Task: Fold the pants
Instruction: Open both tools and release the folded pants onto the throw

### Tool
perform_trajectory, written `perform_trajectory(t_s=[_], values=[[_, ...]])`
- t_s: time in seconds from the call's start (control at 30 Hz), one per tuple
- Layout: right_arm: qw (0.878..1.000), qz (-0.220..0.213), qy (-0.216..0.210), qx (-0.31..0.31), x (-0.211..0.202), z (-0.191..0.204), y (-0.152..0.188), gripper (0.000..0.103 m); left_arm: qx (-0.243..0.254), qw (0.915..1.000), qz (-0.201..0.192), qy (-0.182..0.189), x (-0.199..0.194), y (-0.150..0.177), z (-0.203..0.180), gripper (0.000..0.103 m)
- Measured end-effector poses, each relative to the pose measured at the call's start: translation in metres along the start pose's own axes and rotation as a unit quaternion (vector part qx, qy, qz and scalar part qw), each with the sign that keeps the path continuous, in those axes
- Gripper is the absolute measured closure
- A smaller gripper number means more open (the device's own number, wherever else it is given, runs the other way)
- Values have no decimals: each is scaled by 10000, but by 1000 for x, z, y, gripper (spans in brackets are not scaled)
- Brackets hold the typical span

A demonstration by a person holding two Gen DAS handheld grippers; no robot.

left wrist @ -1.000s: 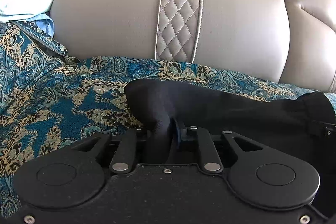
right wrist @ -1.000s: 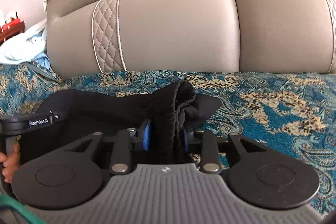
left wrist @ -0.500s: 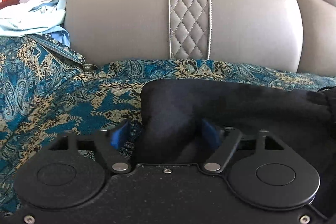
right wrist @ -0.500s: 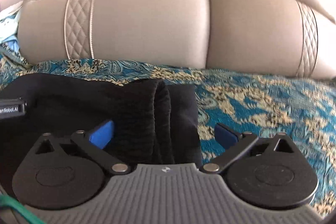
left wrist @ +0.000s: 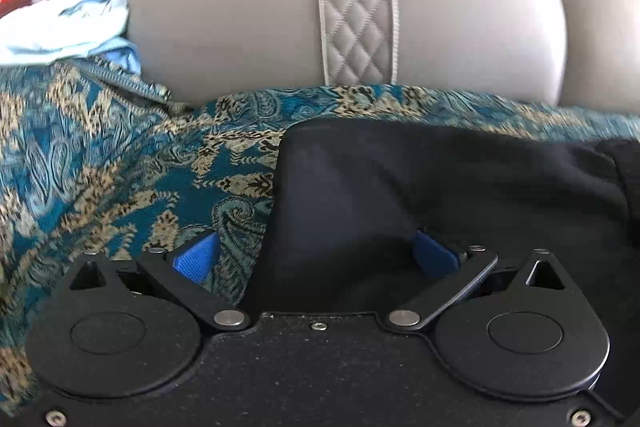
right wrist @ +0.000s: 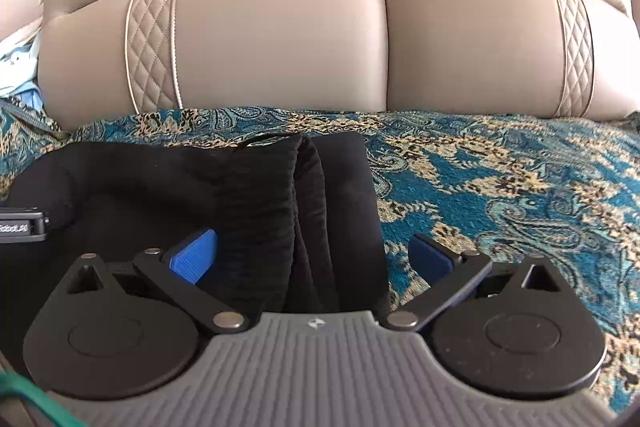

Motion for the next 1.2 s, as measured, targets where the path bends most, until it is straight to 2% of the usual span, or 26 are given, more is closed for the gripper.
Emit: perform_trajectory(t_s=[0.1,0.3,0.47,0.6,0.67,0.83,1.03,1.2], values=[[9999,-51,54,-84,-8,1,4,0,95,9999,-33,-79,-10,12,4,1],[9999,-142,24,7,-27,-2,14,0,-7,9999,-22,166,-28,33,11,1],[9990,-360,210,186,-44,-7,27,0,143,9997,-120,128,-43,50,7,1],[9955,-626,-60,708,-61,-21,38,0,193,9994,-155,238,-57,64,6,1],[9941,-740,-127,779,-68,-23,45,0,193,9991,-194,312,-65,71,5,1],[9946,-916,-83,481,-83,-8,70,0,142,9984,-272,467,-82,93,1,1],[9960,-880,-151,-1,-91,19,98,0,57,9980,-353,521,-98,119,-4,1],[9962,-807,-129,-290,-93,36,112,0,-17,9975,-246,668,-102,133,-6,1]])
Point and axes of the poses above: each gripper's, at about its wrist camera, not at the fingertips, and x roughly the way its jaws point, z to its left, y to its underside, the point moved 3 cm from there along x, roughly the way its jaws point, and after that the axes turned 14 degrees about z, right-handed, at the moved point
